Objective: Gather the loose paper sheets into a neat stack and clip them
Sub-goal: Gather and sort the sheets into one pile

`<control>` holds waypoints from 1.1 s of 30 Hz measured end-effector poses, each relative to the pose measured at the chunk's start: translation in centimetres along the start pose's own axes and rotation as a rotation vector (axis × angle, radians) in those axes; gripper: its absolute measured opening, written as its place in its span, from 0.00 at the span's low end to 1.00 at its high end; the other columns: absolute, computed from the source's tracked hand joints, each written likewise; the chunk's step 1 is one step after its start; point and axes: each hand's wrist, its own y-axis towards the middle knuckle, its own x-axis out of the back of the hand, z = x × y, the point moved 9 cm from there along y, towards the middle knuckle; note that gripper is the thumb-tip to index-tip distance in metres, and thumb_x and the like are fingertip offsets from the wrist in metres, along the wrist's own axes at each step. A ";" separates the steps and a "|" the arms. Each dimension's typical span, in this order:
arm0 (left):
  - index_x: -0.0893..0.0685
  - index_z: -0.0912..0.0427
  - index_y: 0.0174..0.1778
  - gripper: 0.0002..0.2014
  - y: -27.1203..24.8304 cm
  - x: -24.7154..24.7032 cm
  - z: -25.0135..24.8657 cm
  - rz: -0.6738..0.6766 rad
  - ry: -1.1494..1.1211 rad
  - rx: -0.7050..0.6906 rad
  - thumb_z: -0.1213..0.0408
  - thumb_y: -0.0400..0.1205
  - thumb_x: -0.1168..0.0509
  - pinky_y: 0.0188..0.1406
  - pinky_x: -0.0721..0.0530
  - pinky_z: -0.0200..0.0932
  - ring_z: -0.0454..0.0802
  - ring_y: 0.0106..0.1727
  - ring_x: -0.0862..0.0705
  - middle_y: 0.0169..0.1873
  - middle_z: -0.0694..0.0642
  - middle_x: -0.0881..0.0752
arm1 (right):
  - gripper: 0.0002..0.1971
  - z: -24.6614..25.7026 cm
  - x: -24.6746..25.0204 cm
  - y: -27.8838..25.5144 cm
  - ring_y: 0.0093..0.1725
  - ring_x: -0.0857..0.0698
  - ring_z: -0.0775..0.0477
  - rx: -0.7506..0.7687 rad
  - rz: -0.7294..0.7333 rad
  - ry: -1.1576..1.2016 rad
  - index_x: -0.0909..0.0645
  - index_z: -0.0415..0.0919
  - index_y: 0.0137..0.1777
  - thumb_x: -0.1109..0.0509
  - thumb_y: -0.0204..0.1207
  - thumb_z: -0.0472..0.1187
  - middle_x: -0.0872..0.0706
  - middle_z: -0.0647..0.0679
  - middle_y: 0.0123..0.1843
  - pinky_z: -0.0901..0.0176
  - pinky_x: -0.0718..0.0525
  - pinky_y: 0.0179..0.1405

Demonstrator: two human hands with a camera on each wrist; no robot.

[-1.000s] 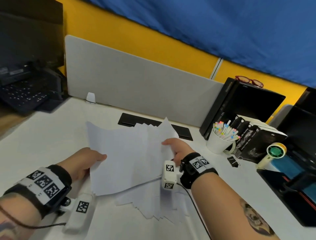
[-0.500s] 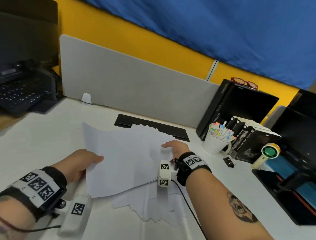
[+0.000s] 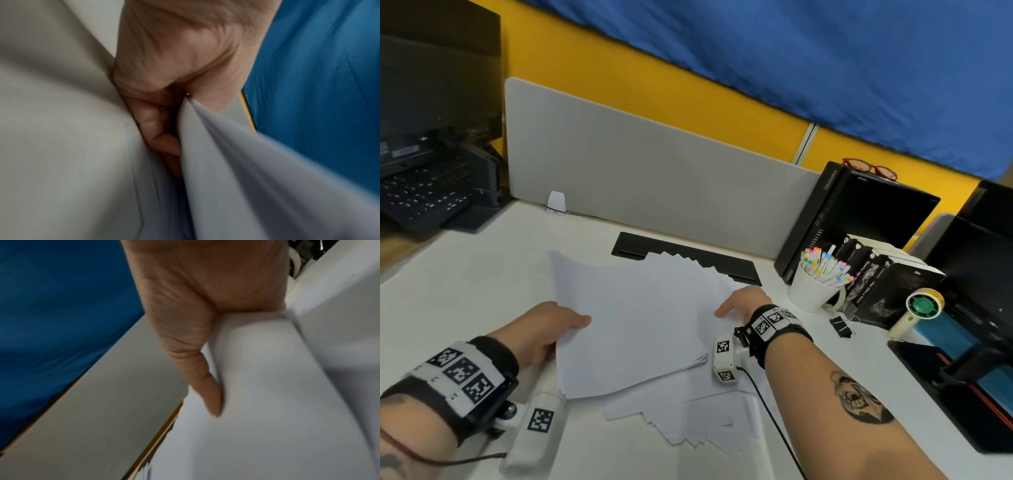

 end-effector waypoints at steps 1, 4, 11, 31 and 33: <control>0.18 0.72 0.67 0.15 0.0 0.0 0.0 0.000 0.000 0.000 0.75 0.84 0.31 0.42 0.16 0.51 0.65 0.51 0.12 0.55 0.68 0.10 | 0.44 0.4 0.0 -0.6 0.59 0.13 0.33 0.030 0.016 0.084 0.18 0.39 0.60 0.09 0.37 0.39 0.12 0.40 0.57 0.37 0.12 0.58; 0.18 0.72 0.67 0.15 0.0 -0.1 -0.1 -0.002 -0.003 0.003 0.75 0.84 0.31 0.41 0.16 0.51 0.65 0.51 0.12 0.55 0.68 0.11 | 0.32 3.5 1.0 -6.1 0.49 0.10 0.35 0.196 0.063 0.224 0.16 0.41 0.56 0.15 0.49 0.27 0.10 0.40 0.52 0.41 0.08 0.44; 0.18 0.72 0.66 0.15 0.4 0.1 0.1 -0.017 -0.015 0.008 0.75 0.84 0.31 0.41 0.16 0.51 0.64 0.50 0.11 0.54 0.67 0.10 | 0.38 4.9 -1.5 -10.9 0.67 0.14 0.36 0.379 0.491 0.558 0.23 0.50 0.75 0.21 0.66 0.24 0.12 0.41 0.67 0.40 0.15 0.65; 0.15 0.66 0.66 0.16 -0.5 -0.1 -0.5 0.019 -0.119 -0.049 0.72 0.82 0.28 0.56 0.13 0.56 0.66 0.57 0.10 0.57 0.65 0.08 | 0.14 4.2 3.8 -11.1 0.49 0.13 0.43 0.336 -0.326 0.844 0.19 0.35 0.65 0.36 0.82 0.26 0.13 0.42 0.60 0.57 0.19 0.54; 0.14 0.67 0.63 0.13 -0.8 -0.4 -0.7 0.040 -0.107 -0.051 0.73 0.82 0.29 0.52 0.13 0.53 0.64 0.54 0.09 0.55 0.65 0.08 | 0.13 7.2 8.4 -13.0 0.57 0.12 0.45 0.550 -0.474 0.816 0.17 0.36 0.65 0.34 0.83 0.30 0.11 0.45 0.59 0.59 0.18 0.55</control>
